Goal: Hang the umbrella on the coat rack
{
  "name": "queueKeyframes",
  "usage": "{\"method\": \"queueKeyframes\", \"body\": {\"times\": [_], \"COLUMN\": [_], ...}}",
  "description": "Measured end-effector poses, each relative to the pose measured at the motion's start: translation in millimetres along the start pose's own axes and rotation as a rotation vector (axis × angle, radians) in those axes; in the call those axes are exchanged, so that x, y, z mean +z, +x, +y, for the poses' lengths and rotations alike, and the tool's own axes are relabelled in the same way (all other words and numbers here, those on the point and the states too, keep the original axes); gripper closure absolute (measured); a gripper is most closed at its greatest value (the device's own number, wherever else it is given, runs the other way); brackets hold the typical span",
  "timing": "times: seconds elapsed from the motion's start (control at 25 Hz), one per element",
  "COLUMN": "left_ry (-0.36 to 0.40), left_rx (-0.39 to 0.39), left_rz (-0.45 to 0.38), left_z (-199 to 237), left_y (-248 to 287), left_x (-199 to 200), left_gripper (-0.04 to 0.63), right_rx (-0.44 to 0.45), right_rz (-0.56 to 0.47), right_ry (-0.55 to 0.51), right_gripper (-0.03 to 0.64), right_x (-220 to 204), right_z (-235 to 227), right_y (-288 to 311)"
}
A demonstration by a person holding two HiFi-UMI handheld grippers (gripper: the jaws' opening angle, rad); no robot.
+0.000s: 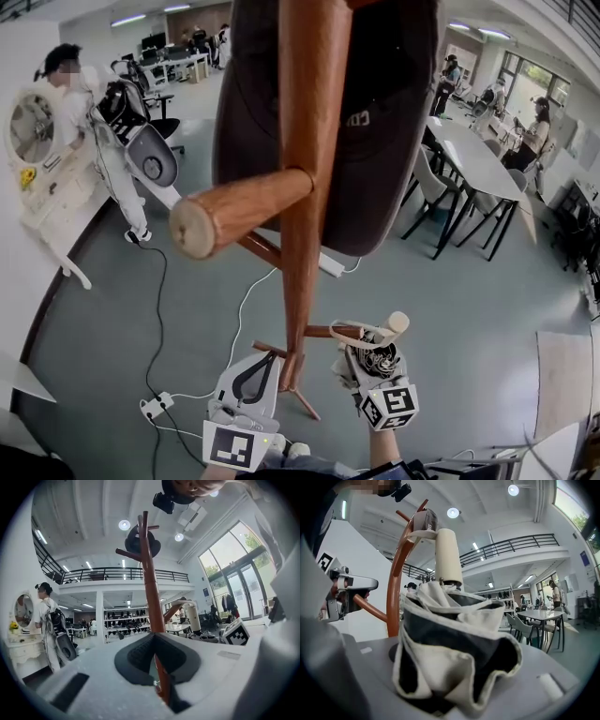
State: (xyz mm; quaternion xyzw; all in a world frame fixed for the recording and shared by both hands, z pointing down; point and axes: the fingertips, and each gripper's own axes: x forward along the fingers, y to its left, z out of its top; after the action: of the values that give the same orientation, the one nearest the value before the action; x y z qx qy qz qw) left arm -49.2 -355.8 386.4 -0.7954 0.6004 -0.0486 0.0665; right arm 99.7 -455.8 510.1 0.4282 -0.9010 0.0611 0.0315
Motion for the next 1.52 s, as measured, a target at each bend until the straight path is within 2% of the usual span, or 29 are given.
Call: {"method": "queueKeyframes", "body": {"times": [0.16, 0.44, 0.68, 0.96, 1.12, 1.52], "left_ry": [-0.028, 0.016, -0.010, -0.003, -0.024, -0.030], "left_rx": [0.015, 0.017, 0.038, 0.020, 0.017, 0.004], "left_rz": [0.015, 0.016, 0.017, 0.020, 0.018, 0.008], "left_z": [1.9, 5.2, 6.1, 0.4, -1.4, -1.9], "left_y": [-1.1, -3.4, -10.5, -16.9, -20.2, -27.9], "left_x": [-4.2, -4.1, -10.8, -15.5, -19.4, -25.7], "left_gripper": [0.588, 0.588, 0.588, 0.588, 0.588, 0.588], "right_rx": [0.017, 0.089, 0.140, 0.182, 0.190, 0.240], "right_rz": [0.033, 0.085, 0.147, 0.216, 0.261, 0.276], "right_ry": [0.003, -0.021, -0.026, -0.024, -0.035, -0.030], "right_gripper": [0.327, 0.327, 0.327, 0.325, 0.322, 0.288], "right_x": [-16.7, -39.9, -69.8, -103.6, -122.4, -132.2], "right_z": [6.0, 31.5, 51.8, 71.0, 78.7, 99.5], "right_y": [2.5, 14.6, 18.3, 17.0, 12.4, 17.9]}}
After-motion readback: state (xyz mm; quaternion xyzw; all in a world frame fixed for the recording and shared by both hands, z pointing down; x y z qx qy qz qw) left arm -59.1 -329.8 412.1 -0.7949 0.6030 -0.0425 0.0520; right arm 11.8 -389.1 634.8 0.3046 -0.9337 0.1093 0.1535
